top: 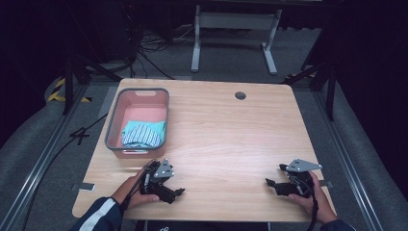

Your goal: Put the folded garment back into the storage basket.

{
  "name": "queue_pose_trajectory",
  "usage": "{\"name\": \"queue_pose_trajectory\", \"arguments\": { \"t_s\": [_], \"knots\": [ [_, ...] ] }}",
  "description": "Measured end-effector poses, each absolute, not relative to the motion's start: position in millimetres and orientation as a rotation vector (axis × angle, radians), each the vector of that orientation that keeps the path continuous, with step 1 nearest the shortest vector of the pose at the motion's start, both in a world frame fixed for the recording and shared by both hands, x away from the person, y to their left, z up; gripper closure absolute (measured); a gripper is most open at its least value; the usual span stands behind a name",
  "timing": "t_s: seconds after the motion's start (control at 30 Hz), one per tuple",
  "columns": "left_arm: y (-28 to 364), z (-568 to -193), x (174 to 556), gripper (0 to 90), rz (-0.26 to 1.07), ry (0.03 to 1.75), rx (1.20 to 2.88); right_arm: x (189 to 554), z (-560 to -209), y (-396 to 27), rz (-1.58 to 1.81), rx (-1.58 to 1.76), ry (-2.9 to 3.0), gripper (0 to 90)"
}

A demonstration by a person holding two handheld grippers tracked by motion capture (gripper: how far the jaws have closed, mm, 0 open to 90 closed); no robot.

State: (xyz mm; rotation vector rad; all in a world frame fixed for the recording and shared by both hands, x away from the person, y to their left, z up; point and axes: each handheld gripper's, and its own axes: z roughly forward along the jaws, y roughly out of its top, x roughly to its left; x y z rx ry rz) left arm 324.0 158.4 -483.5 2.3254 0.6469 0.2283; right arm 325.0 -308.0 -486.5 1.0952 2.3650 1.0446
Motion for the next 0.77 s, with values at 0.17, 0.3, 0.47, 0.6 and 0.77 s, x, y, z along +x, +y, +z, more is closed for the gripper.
{"name": "queue_pose_trajectory", "arguments": {
  "t_s": [0.17,0.3,0.47,0.6,0.77],
  "knots": [
    [157.9,-483.7,325.1,6.1,0.232,0.644,2.327,325.0,-486.5,-308.0,1.045,1.095,2.365,18.1],
    [157.7,-483.7,325.0,5.7,0.231,0.650,2.327,325.0,-486.5,-308.0,1.045,1.095,2.365,18.0],
    [157.5,-483.9,325.4,5.0,0.229,0.653,2.329,325.0,-486.5,-308.0,1.045,1.095,2.365,18.0],
    [157.0,-484.0,326.1,3.9,0.227,0.651,2.330,325.0,-486.5,-308.0,1.045,1.094,2.365,18.0],
    [156.1,-484.2,327.1,2.4,0.218,0.653,2.336,325.0,-486.5,-308.0,1.045,1.095,2.365,18.1]
  ]
}}
